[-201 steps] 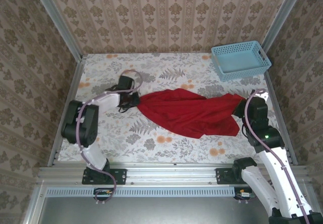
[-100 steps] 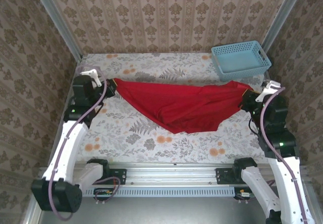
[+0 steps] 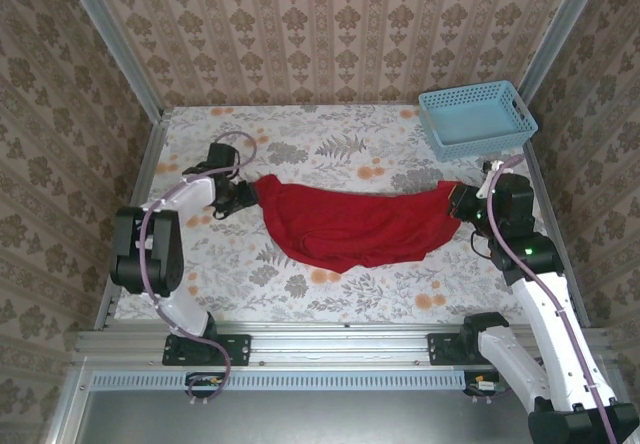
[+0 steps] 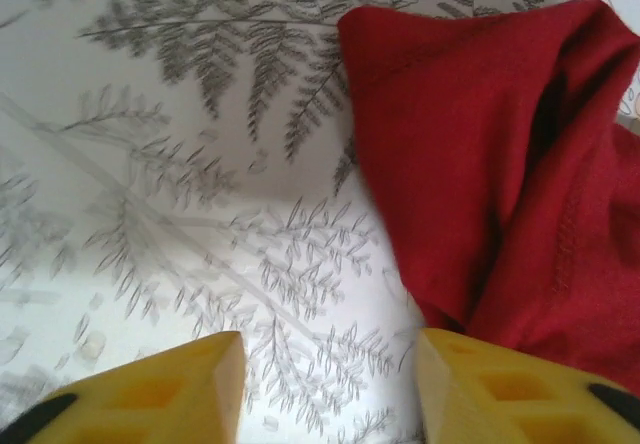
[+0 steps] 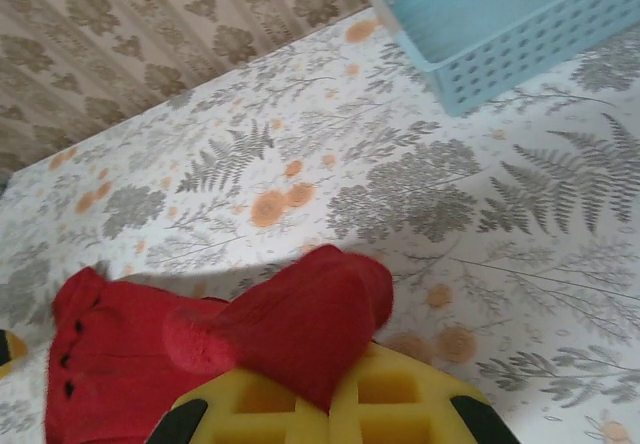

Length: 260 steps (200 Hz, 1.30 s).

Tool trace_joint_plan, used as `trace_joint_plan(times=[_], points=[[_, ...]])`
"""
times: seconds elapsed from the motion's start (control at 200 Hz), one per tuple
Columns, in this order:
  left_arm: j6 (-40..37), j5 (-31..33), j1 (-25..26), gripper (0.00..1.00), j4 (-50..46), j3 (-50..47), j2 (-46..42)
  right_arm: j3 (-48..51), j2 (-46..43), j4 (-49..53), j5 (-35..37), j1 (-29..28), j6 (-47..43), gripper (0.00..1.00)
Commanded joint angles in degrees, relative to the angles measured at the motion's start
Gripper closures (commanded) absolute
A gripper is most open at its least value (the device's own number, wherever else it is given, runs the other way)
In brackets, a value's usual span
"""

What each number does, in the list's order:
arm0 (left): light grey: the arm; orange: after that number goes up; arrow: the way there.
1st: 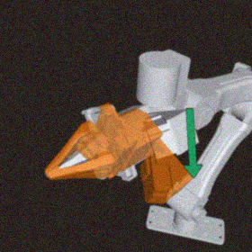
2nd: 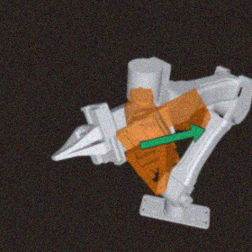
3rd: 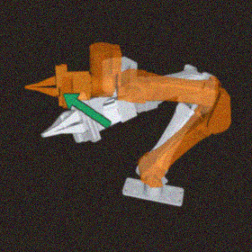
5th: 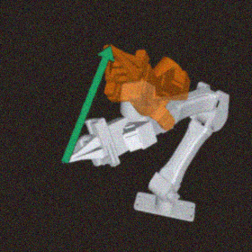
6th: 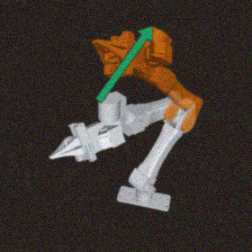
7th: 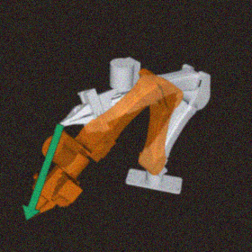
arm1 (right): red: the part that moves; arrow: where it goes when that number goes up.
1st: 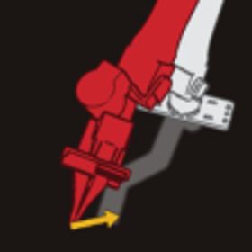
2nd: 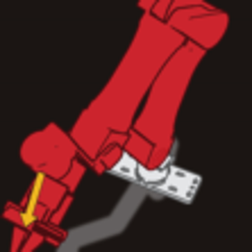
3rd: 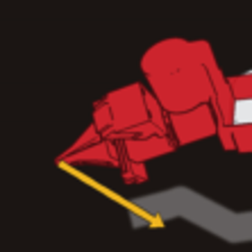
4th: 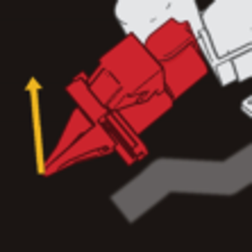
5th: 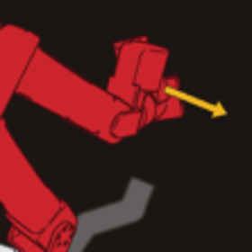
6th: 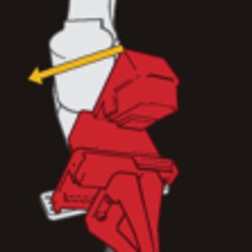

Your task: Fold the inside-out t-shirt

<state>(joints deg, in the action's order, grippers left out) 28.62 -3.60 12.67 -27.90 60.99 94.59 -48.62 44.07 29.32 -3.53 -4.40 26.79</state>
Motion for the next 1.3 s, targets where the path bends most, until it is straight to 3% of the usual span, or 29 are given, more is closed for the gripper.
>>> trace_joint_plan(times=[0.0, 0.13, 0.215, 0.385, 0.64, 1.0, 1.295], points=[[1.03, 13.34, 7.85, 0.44, -3.72, -0.2, -10.56, -2.88, 1.96, -3.74, -4.4, -1.65, 0.56, 1.0], [2.96, 14.01, 15.51, 0.42, -4.62, 0.65, -9.8, -2.19, 2.75, -5.43, -2.99, -3.75, 1.05, 1.0], [4.17, 15.46, 17.82, 0.43, -5.93, 2.76, -5.4, -1.87, 2.64, -5.51, -2.32, -4.03, 1.03, 1.0], [6.49, 18.07, 20.35, 0.43, -5.32, 5.87, 2.22, -2.34, 1.29, -3.21, 0.46, -4.01, -0.66, 1.0], [6.71, 20.96, 19.91, 0.46, -5.37, 6.95, 7.99, -1.58, -0.26, -1.91, 2.14, -4.03, -1.6, 1.0], [5.36, 20.07, 14.99, 0.74, -2.25, -0.2, 4.51, -2.52, -0.48, 1.09, 8.51, -2.97, -2.95, 1.0], [3.99, 18.13, 11.98, 0.94, 0.85, -7.01, -5.11, -4.4, 0.91, 4.58, 12.18, -2.71, -3.08, 1.0]])
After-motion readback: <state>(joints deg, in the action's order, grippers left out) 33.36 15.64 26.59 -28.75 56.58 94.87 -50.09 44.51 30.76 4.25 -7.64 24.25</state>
